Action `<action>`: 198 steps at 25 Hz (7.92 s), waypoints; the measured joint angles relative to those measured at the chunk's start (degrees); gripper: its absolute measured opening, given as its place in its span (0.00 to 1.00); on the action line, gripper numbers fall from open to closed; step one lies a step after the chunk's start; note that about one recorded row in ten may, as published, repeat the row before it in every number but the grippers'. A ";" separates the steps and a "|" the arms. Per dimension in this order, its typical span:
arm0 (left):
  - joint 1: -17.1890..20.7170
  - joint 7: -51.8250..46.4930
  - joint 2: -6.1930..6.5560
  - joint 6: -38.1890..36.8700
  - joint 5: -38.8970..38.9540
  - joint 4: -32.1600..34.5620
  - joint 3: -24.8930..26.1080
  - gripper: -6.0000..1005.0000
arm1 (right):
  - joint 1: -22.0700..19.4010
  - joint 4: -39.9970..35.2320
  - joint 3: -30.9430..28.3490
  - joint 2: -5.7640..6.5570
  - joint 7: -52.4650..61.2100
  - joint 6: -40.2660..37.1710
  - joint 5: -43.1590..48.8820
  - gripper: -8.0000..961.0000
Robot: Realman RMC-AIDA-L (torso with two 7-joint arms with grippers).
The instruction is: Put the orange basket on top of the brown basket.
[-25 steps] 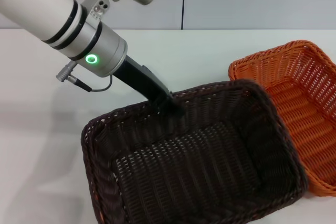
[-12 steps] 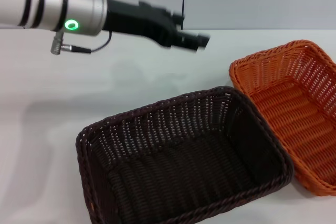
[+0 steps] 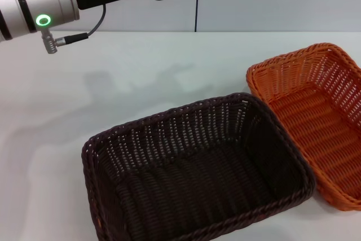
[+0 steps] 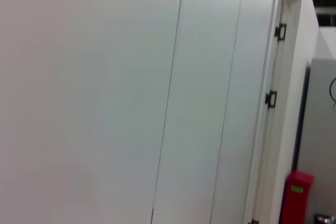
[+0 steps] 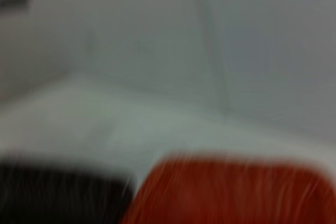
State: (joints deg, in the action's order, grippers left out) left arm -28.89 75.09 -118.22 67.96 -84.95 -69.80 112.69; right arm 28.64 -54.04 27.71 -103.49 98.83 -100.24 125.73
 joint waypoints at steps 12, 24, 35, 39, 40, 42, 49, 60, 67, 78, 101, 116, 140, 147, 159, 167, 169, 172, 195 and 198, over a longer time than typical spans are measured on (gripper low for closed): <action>-0.12 0.61 -0.17 0.00 4.46 4.81 -2.94 0.86 | 4.24 -3.77 14.89 -2.05 -0.31 -3.76 17.50 0.59; 1.56 2.89 -0.25 -0.06 7.14 5.62 -4.02 0.86 | 2.03 -8.17 22.15 -6.36 -2.20 -12.66 20.87 0.59; -0.38 7.37 0.19 -0.43 11.12 9.63 -2.11 0.86 | 1.95 -16.04 26.08 -14.44 -2.69 -22.56 25.12 0.58; -1.23 7.39 0.19 -0.21 11.10 9.59 -0.82 0.86 | 2.28 -14.69 27.84 -14.88 -2.73 -22.91 22.79 0.57; -1.32 7.40 0.19 -0.19 11.10 9.59 -0.82 0.86 | 2.34 -14.50 27.73 -14.73 -2.82 -23.04 21.90 0.57; -1.42 7.40 0.19 -0.20 11.10 9.59 -0.82 0.86 | 2.51 -14.82 25.83 -13.27 -3.19 -23.68 19.19 0.57; -1.69 7.44 0.02 -0.53 11.13 10.25 -1.19 0.86 | 3.89 -16.29 14.00 -6.71 -3.19 -24.40 12.94 0.55; -1.73 7.45 -0.24 -0.55 11.23 11.61 -1.54 0.86 | 4.91 -21.00 0.49 -2.10 -5.75 -12.40 16.62 0.54; -1.84 7.44 -0.25 -0.55 11.37 11.80 -2.10 0.86 | 4.66 -15.94 2.70 -2.45 -7.71 -5.53 20.02 0.52; -2.04 7.40 -0.34 -0.53 11.44 13.00 -2.21 0.86 | 4.60 -7.49 7.88 -2.98 -7.91 2.28 22.24 0.51; -0.89 7.45 -0.17 0.36 11.98 14.61 -2.95 0.86 | 0.92 -2.43 6.48 -1.64 -9.37 2.81 22.14 0.31; -1.67 7.69 -0.16 0.28 12.01 15.19 -2.92 0.86 | -4.12 -4.12 -8.82 3.71 -11.14 -8.07 22.10 0.15; -0.11 8.88 -0.07 1.27 13.60 15.64 -2.36 0.86 | -9.40 6.70 -27.07 5.01 -11.41 -4.63 -3.14 0.19; 0.02 9.29 -0.07 1.29 13.60 16.18 -2.36 0.86 | -11.49 14.20 -27.59 3.65 -11.56 -3.57 -14.70 0.20; -0.88 13.50 -0.07 0.83 14.32 19.46 3.46 0.86 | -6.37 22.64 -26.24 -5.93 -15.87 -7.90 -18.29 0.22; -2.24 14.85 0.07 0.10 14.36 22.58 3.93 0.86 | -4.30 27.87 -20.43 -12.43 -21.37 -7.83 -18.05 0.23; -2.47 14.89 0.09 -0.02 14.38 23.11 4.56 0.86 | -4.41 29.12 -19.40 -13.60 -22.75 -7.48 -17.98 0.23; -2.79 14.94 0.10 -0.05 14.39 23.69 5.04 0.86 | -4.82 32.06 -17.83 -14.19 -25.06 -7.05 -17.92 0.24; -3.60 16.76 -0.20 -0.76 14.74 27.41 5.41 0.86 | -6.64 39.28 -13.83 -15.00 -31.95 2.33 -18.38 0.51; -3.16 17.83 -0.28 -0.73 16.20 27.94 5.69 0.86 | -6.82 37.59 -15.49 -15.00 -31.95 1.82 -18.45 0.58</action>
State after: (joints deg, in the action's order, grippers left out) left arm -32.05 92.92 -118.50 67.23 -68.76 -41.86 118.37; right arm 21.82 -16.45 12.22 -118.49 66.87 -98.42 107.28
